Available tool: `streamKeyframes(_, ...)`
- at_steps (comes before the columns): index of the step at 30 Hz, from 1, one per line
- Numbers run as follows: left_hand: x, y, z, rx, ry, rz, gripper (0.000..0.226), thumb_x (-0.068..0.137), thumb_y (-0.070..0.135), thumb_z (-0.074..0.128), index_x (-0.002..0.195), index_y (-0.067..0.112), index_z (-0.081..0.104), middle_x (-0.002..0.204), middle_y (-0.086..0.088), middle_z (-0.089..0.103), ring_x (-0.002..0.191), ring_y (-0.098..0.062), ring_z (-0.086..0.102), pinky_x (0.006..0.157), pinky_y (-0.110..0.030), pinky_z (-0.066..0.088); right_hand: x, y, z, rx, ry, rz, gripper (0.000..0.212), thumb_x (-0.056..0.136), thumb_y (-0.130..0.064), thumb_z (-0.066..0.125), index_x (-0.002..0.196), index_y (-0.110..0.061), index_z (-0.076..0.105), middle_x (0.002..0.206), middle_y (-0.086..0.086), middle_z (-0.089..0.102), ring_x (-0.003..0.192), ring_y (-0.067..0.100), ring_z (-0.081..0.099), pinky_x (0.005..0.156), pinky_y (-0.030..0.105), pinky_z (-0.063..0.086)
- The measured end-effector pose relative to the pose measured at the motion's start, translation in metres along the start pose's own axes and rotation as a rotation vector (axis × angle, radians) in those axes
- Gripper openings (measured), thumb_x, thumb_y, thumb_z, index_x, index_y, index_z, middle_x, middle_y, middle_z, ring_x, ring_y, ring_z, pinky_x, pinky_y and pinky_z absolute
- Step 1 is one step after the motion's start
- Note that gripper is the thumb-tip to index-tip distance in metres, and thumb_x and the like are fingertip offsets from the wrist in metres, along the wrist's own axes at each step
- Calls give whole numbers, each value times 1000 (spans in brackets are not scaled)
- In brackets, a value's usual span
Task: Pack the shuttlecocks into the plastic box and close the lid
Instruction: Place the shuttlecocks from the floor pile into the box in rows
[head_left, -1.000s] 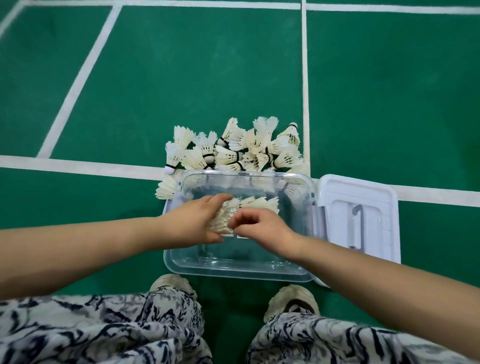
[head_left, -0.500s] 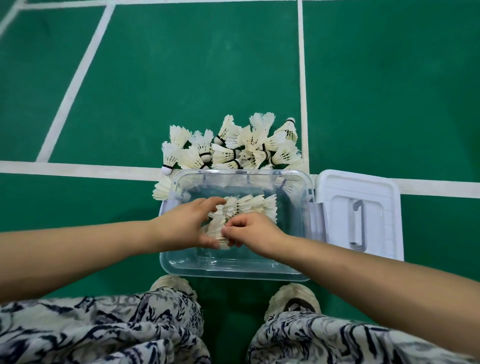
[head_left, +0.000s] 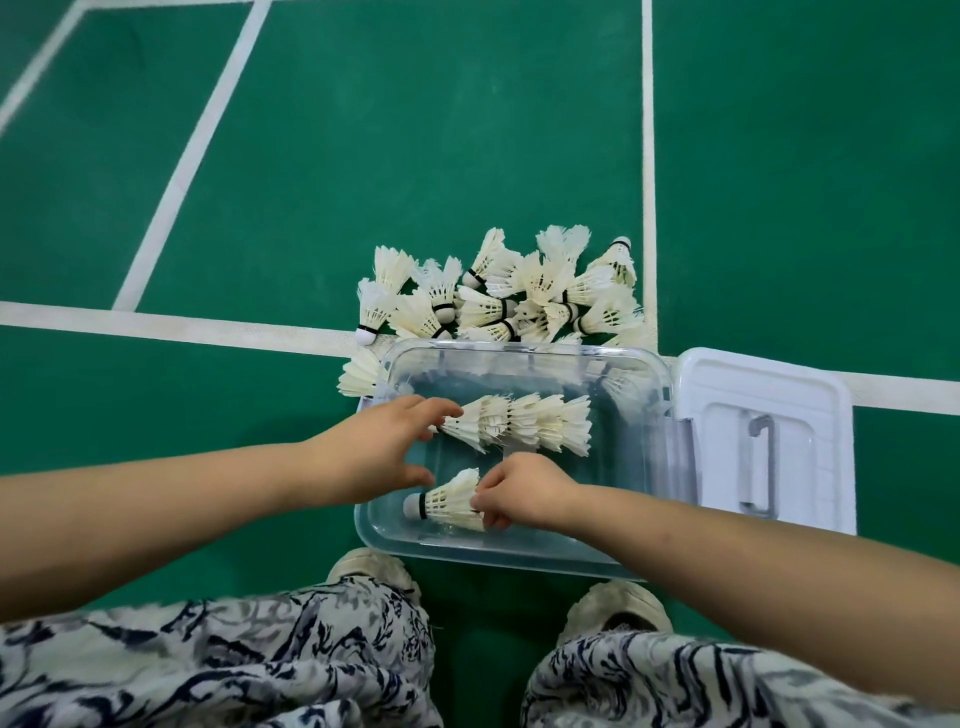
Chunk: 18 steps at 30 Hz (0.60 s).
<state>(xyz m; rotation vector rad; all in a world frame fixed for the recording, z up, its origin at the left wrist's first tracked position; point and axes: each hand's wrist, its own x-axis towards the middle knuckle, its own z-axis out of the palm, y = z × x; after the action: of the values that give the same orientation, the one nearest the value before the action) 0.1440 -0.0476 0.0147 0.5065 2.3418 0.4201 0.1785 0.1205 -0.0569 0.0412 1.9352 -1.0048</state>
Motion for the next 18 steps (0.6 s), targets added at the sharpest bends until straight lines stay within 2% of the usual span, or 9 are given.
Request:
streamKeyframes(1,0,-1,0,8,-2,7,67,79,20,69,135,27,34,129,1,46,112,-9,51,95,-20,39,2,1,-1,8,16,12,16,84,-19,60,71,-15,69,59,-5,62,52,5,57,62,18,48)
streamKeyframes(3,-2,-2,0,22,-4,25,67,80,21,69,136,28,33,130,2,46,113,-8,50,96,-20,38,7,2,-2,32,45,38,15,85,-19,60,76,-12,71,59,-5,61,53,7,56,68,21,51)
streamKeyframes(6,-4,-4,0,17,3,44,66,80,23,68,136,27,34,130,2,48,113,-7,49,95,-18,36,12,3,2,20,18,59,18,85,-18,61,69,-15,67,59,-5,60,50,3,55,70,19,49)
streamKeyframes(9,-6,-7,-1,3,13,64,64,81,23,67,136,25,34,130,2,49,114,-5,47,94,-14,32,13,5,8,-92,-12,58,17,86,-18,60,85,-7,73,61,-5,60,45,-3,51,72,20,47)
streamKeyframes(11,-9,-9,0,7,16,84,63,83,24,65,137,25,33,131,3,49,116,-5,45,94,-12,30,13,7,7,-169,-14,51,20,88,-22,59,91,-7,73,66,-5,62,52,0,49,73,22,44)
streamKeyframes(13,-11,-11,1,22,14,102,62,84,26,63,137,26,31,132,4,48,118,-5,44,95,-12,29,11,7,7,-192,-20,52,21,88,-25,60,94,-8,73,80,0,69,58,1,48,74,20,40)
streamKeyframes(16,-14,-12,3,27,9,118,60,86,27,61,137,27,31,131,4,47,120,-6,44,97,-13,29,7,4,6,-246,-32,48,25,87,-30,62,98,-10,72,101,4,72,76,11,56,81,24,45)
streamKeyframes(18,-14,-11,3,16,12,124,58,86,27,60,137,28,32,131,5,47,119,-5,44,97,-14,30,4,-1,1,-267,-17,51,29,84,-37,65,99,-13,73,99,3,72,85,14,61,84,26,47)
